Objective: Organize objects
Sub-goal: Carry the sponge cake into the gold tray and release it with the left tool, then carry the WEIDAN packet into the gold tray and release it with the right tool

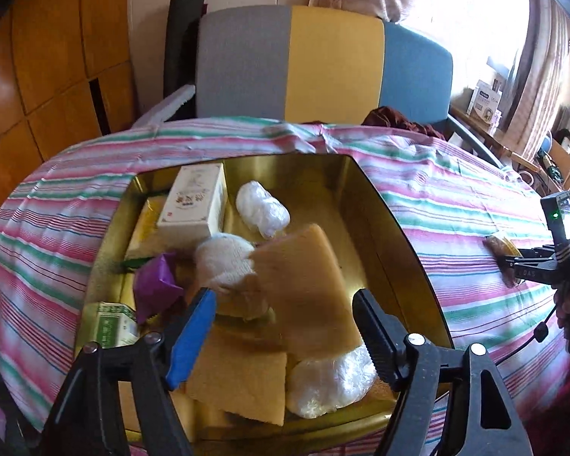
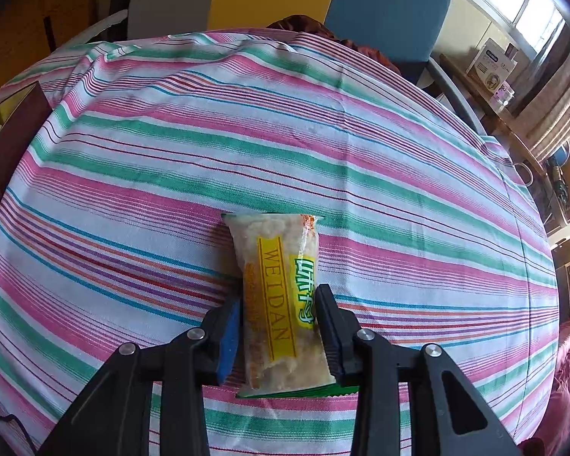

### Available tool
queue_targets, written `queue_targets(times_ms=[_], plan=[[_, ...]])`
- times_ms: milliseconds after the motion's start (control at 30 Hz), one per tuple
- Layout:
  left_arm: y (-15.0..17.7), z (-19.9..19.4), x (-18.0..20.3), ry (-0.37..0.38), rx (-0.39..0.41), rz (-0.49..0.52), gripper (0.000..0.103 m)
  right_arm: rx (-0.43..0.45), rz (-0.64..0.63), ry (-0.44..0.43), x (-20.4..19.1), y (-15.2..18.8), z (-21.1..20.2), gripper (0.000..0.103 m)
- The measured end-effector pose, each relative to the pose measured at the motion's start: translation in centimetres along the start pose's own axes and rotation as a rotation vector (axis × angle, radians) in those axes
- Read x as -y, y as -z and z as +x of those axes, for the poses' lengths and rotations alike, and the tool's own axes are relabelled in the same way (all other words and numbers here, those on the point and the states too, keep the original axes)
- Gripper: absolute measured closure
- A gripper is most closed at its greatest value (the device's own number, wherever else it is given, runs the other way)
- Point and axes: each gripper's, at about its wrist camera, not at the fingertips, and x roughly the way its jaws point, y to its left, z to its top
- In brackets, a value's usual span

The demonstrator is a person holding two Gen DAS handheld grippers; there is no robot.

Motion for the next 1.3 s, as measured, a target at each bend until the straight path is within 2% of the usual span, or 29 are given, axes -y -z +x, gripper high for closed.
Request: queue_targets(times_ms=[300, 533, 600, 800, 967, 1167, 1233, 1300], plan=[[0.1, -2.1, -1.0, -0.012, 0.051, -0.020, 0.027, -0.025, 0.038, -0.036, -2.0, 0.0, -1.3, 0.066], [0.6, -3.0, -1.9, -0.024, 0.065, -0.042, 0.025, 0.016, 0.043, -0.101, -5.0, -0.7, -3.3, 0.067], [0.7, -3.4, -2.2, -0.034, 0.076, -0.047, 0.019, 0.046, 0.051, -0.144, -6.1, -1.3, -4.8, 0.067], [1.0, -4.5, -3.6, -0.080, 0.100, -0.085, 0.011, 0.165, -0.016, -0.284, -12.7, -4.0, -10.0, 0.067], [1.0, -5.3, -5.2, -0.127, 0.112, -0.132, 0.000, 0.215, -0.112, -0.360, -19.4, -6.6, -12.4, 0.067], [1.3, -5.2, -6.9, -0.169, 0.079, -0.170, 0.000, 0.184, -0.155, -0.349, -24.7, -9.1, -10.6, 0.066], [1.3, -5.0, -6.9, -0.208, 0.069, -0.161, 0.000, 0.168, -0.152, -0.336, -25.6, -9.7, -9.4, 0.064], [1.5, -4.8, -7.0, -0.242, 0.065, -0.156, 0.000, 0.148, -0.142, -0.336, -26.0, -10.0, -8.4, 0.057]])
